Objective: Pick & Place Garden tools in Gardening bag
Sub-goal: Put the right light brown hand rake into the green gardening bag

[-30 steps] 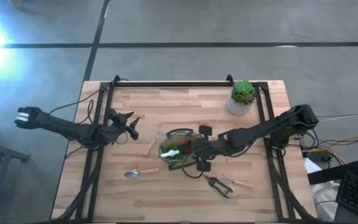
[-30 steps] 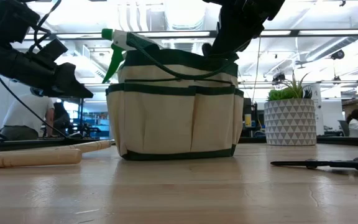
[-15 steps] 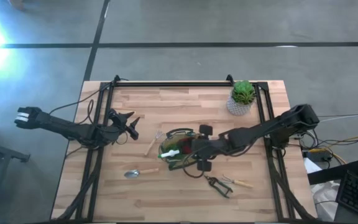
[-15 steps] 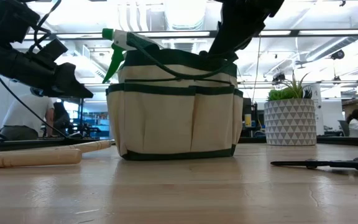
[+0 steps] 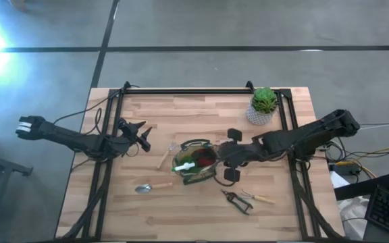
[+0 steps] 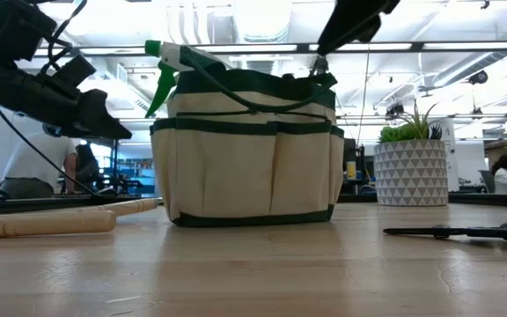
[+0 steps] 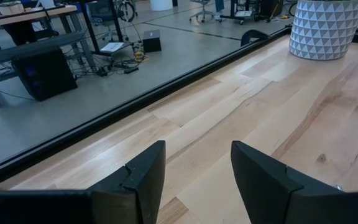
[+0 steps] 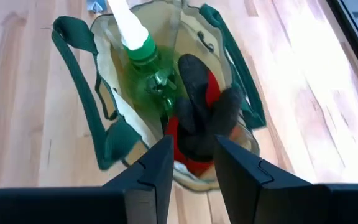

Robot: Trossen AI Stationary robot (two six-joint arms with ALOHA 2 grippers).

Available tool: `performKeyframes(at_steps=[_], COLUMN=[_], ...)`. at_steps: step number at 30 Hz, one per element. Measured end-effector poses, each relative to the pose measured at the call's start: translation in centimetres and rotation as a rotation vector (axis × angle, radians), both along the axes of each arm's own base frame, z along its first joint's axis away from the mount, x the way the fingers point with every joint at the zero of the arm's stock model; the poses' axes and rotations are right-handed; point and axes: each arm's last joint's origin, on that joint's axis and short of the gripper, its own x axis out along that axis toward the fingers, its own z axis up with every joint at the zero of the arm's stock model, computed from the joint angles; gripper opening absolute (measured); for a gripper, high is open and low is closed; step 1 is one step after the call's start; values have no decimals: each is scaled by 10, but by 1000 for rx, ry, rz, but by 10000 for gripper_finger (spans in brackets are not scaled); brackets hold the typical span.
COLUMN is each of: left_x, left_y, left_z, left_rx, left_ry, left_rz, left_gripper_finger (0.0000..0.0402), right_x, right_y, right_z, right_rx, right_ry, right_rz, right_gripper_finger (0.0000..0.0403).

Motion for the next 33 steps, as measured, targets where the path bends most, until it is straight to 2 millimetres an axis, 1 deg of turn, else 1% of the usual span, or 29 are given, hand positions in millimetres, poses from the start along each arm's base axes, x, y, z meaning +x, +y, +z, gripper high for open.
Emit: performKeyframes(at_steps=[9,14,19,23,26,30,33], left_x=[0,0,0,0,0,0,0], left_y=[0,0,0,0,0,0,0], left_z=[0,-1,-1,-1,-1,-1,-1], left_rx=[-1,-1,-2,-2,-2,-2,-2], left_ry=[3,7,6,7,7,6,6], left_rz=[-3,-3,-3,-3,-3,-3,-3], left_gripper_finger=[186,186,186,186,186,186,186], right_x=[-26,-49,-69,-77,-79,-78,-77], right_y=[-8,-14,-20,-22,-21,-17,-13], right_z=[18,27,32,29,23,12,0], right_rx=[24,10,46,95,163,295,372], right_ry=[15,68,99,107,135,194,257], right_rz=[-35,-39,-101,-134,-147,-156,-189], right_gripper_finger=[84,71,57,49,44,44,45])
